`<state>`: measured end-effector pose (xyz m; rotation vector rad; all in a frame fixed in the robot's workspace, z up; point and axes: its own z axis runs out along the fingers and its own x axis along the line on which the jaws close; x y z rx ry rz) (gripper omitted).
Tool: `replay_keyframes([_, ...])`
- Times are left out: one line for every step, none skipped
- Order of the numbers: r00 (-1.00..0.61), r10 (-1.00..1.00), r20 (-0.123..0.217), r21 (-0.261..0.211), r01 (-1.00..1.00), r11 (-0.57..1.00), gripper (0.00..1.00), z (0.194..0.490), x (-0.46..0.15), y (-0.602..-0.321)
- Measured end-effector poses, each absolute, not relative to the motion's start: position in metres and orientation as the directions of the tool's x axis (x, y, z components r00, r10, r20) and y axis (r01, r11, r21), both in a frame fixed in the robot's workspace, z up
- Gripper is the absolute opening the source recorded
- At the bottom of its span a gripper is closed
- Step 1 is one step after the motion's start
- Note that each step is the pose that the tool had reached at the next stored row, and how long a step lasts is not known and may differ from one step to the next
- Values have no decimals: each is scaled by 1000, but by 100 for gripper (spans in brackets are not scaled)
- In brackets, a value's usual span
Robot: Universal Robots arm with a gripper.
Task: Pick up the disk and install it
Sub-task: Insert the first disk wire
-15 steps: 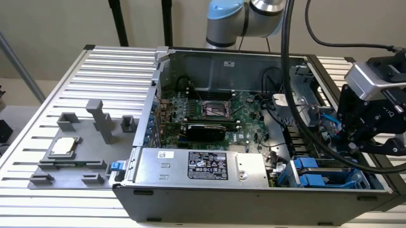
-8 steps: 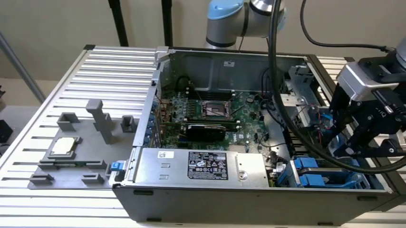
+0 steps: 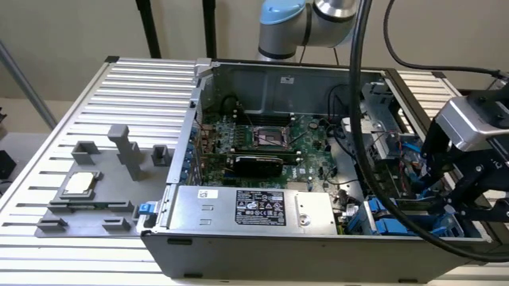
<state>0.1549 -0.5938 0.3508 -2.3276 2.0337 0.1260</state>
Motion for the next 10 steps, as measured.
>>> replay_keyframes([133,-987,-96,17,-991,-135,100,351,155,-596])
replay_keyframes([133,-986,-100,16,-991,-135,100,351,156,-598])
replay_keyframes([133,-986,-105,16,-991,-135,100,351,157,-599])
replay_keyframes([133,-985,-111,15,-991,-135,100,351,157,-599])
replay_keyframes([134,-984,-119,13,-991,-136,100,351,158,-599])
replay_keyframes([134,-983,-127,11,-991,-137,100,351,158,-599])
replay_keyframes([135,-981,-136,10,-990,-138,100,351,159,-599])
replay_keyframes([136,-980,-144,7,-990,-139,100,351,159,-600])
replay_keyframes([137,-979,-151,5,-990,-140,100,351,159,-600])
replay_keyframes([139,-978,-158,3,-990,-141,100,351,160,-600])
